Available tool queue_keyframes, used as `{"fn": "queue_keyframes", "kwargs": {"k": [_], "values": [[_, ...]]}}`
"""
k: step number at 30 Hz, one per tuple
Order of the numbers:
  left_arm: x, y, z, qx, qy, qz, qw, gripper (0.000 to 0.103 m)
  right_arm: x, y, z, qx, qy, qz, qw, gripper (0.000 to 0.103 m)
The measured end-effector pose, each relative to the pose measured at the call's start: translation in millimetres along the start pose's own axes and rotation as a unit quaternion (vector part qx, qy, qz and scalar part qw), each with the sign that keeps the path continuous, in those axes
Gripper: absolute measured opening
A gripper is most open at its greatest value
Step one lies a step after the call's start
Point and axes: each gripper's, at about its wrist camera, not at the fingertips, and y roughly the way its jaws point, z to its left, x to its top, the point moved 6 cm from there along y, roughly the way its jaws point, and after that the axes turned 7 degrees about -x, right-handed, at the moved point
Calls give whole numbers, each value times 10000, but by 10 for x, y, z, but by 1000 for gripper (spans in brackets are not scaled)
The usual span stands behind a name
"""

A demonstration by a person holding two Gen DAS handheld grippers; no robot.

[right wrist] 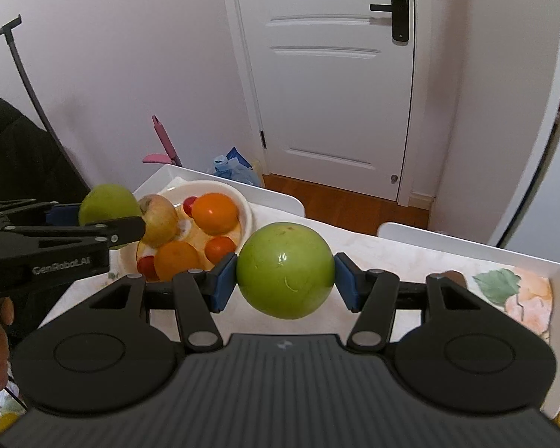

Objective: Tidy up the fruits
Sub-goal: 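Carry both green apples over the duck bowl with both tools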

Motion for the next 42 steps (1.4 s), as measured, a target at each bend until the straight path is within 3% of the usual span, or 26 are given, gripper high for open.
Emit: {"fn": "queue_keyframes", "kwargs": {"k": [13, 30, 31, 32, 33, 35, 42], "values": [[89, 669, 423, -390, 716, 248, 9964, 59, 124, 334, 308, -494, 390, 134, 9979, 71], [-129, 1145, 321, -1075, 1438, 565, 9821, 59, 28, 592, 323, -990, 844, 290, 9911, 71], [-128, 1135, 318, -1092, 1457, 503, 9820, 61, 30, 594, 328, -1006, 855, 289, 9908, 71], [-116, 1101, 314, -1066, 1509, 377, 9821, 70, 32, 595, 324, -1014, 868, 289, 9906, 71], [-101, 1060, 310, -1028, 1551, 266, 9822, 87, 31, 595, 323, -1021, 878, 285, 9905, 71], [-57, 984, 328, -998, 1542, 72, 9830, 95, 42, 595, 317, -1016, 875, 277, 9906, 71], [-44, 832, 561, -810, 1272, 29, 9886, 95, 136, 655, 399, -818, 741, 252, 9936, 71]]}}
